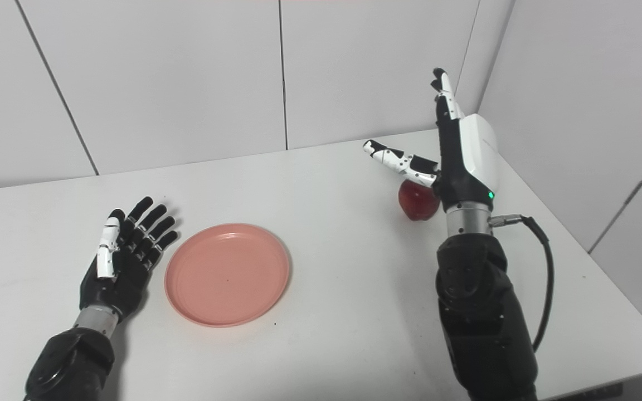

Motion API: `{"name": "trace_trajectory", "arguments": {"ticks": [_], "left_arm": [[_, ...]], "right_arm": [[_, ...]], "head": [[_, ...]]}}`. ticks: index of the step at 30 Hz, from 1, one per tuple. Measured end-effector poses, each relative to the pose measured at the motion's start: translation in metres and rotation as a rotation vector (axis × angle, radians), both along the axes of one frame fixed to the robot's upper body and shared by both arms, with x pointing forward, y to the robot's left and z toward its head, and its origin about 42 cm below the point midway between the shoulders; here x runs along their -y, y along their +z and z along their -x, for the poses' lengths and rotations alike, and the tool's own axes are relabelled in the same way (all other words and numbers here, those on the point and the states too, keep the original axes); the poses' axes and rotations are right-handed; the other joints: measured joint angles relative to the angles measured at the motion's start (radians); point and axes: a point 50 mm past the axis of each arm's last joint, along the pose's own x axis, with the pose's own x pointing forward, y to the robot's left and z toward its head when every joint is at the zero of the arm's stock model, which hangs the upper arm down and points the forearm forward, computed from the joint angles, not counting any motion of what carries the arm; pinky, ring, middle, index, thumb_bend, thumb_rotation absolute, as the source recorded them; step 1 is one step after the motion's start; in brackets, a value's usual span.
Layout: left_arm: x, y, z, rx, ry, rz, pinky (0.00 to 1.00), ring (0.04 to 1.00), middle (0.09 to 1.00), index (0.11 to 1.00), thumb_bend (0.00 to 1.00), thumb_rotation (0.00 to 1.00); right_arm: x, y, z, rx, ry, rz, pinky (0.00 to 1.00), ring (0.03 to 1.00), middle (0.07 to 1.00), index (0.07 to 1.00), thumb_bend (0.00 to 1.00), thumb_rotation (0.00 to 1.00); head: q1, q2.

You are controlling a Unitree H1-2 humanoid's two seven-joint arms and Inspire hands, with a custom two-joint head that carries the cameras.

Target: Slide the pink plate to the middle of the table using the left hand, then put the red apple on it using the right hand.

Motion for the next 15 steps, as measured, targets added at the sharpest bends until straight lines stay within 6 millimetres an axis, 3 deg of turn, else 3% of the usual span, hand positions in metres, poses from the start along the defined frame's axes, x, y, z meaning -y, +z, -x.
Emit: {"name": "trace_trajectory", "arguments": {"ticks": [5,15], "left_arm": [[-0.001,0.0,0.0,0.006,0.002,-0.001,0.86,0.869,0.882,0.877,0.36,1.0],[-0.004,-0.001,-0.001,0.005,0.001,0.014,0.87,0.873,0.886,0.88,0.37,1.0]], "right_arm": [[0.012,-0.009,0.004,-0.033,-0.041,0.003,0.76,0.875,0.93,0.969,0.96,0.49],[0.031,-0.022,0.001,-0.083,-0.107,0.052,0.74,0.872,0.92,0.983,1.0,0.53]], "head": [[-0.005,-0.002],[-0.011,0.003]]}}
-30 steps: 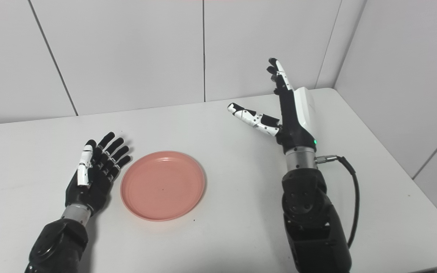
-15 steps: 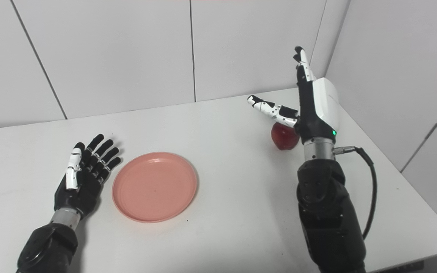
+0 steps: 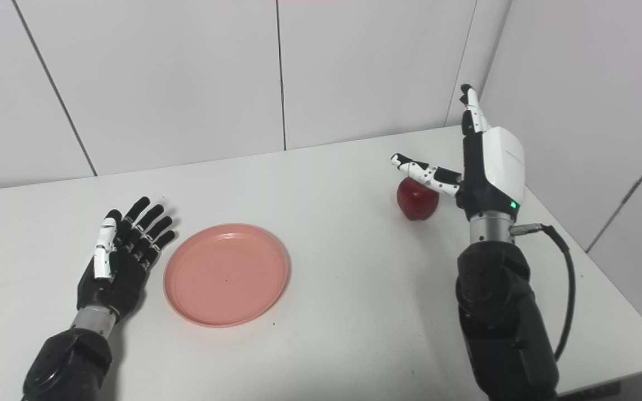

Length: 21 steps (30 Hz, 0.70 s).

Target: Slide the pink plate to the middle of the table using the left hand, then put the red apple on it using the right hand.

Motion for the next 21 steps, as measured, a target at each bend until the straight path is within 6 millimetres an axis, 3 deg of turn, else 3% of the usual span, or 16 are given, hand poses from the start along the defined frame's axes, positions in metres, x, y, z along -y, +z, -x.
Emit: {"name": "trace_trajectory", "arguments": {"ticks": [7,16,21], "left_arm": [[-0.004,0.0,-0.001,0.0,0.002,-0.008,0.87,0.871,0.881,0.874,0.37,1.0],[-0.004,0.0,-0.001,0.001,0.002,-0.004,0.86,0.869,0.881,0.873,0.37,1.0],[-0.005,0.0,-0.001,0.001,0.003,-0.005,0.86,0.869,0.882,0.872,0.37,1.0]], "right_arm": [[0.01,-0.024,-0.006,-0.091,-0.031,-0.012,0.77,0.88,0.924,0.976,1.0,0.56],[0.019,-0.048,-0.014,-0.181,-0.049,-0.036,0.74,0.867,0.926,0.969,1.0,0.54],[0.015,-0.05,-0.017,-0.192,-0.026,-0.039,0.76,0.882,0.94,0.984,1.0,0.56]], "head": [[0.0,0.003],[0.005,0.009],[0.005,0.012]]}}
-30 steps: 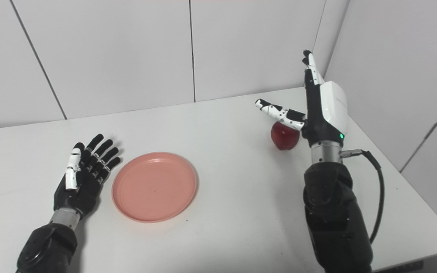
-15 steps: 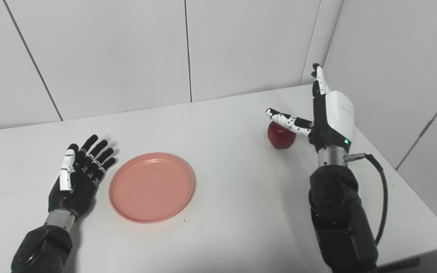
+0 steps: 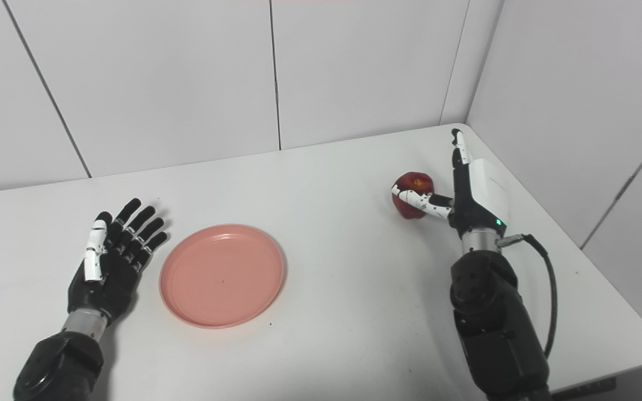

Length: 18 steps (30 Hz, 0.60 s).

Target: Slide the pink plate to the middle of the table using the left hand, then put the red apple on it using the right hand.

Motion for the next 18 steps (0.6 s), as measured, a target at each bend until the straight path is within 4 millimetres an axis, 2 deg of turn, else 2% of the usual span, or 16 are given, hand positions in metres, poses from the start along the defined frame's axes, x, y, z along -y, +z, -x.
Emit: {"name": "trace_trajectory", "arguments": {"ticks": [6,18], "left_arm": [[0.0,0.0,0.0,0.001,0.0,0.0,0.87,0.869,0.881,0.871,0.37,1.0],[-0.001,0.0,0.001,-0.001,0.0,0.002,0.88,0.873,0.884,0.876,0.37,1.0]], "right_arm": [[0.002,-0.006,-0.004,-0.038,0.017,0.01,0.77,0.896,0.949,0.99,1.0,0.59],[0.0,-0.011,-0.012,-0.061,0.037,-0.033,0.8,0.907,0.958,1.0,1.0,0.55]], "head": [[0.0,0.003],[0.0,0.008]]}}
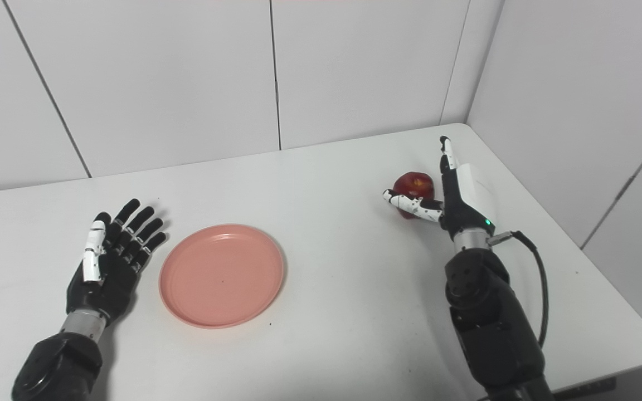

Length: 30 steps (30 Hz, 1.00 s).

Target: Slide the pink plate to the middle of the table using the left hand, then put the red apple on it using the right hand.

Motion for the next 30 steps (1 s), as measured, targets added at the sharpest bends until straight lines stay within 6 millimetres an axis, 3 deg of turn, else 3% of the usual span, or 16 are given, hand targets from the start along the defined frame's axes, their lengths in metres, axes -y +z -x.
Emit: {"name": "trace_trajectory", "arguments": {"ticks": [8,30], "left_arm": [[0.0,0.0,0.001,0.001,0.001,-0.001,0.87,0.869,0.882,0.875,0.37,1.0],[-0.001,0.0,0.003,0.001,0.0,-0.003,0.87,0.869,0.881,0.875,0.38,1.0]], "right_arm": [[0.003,-0.01,-0.004,-0.041,-0.01,0.0,0.79,0.902,0.956,1.0,1.0,0.56],[0.009,-0.008,-0.015,-0.056,-0.009,0.029,0.77,0.896,0.95,0.991,1.0,0.54]], "head": [[0.0,0.003],[0.005,0.014]]}}
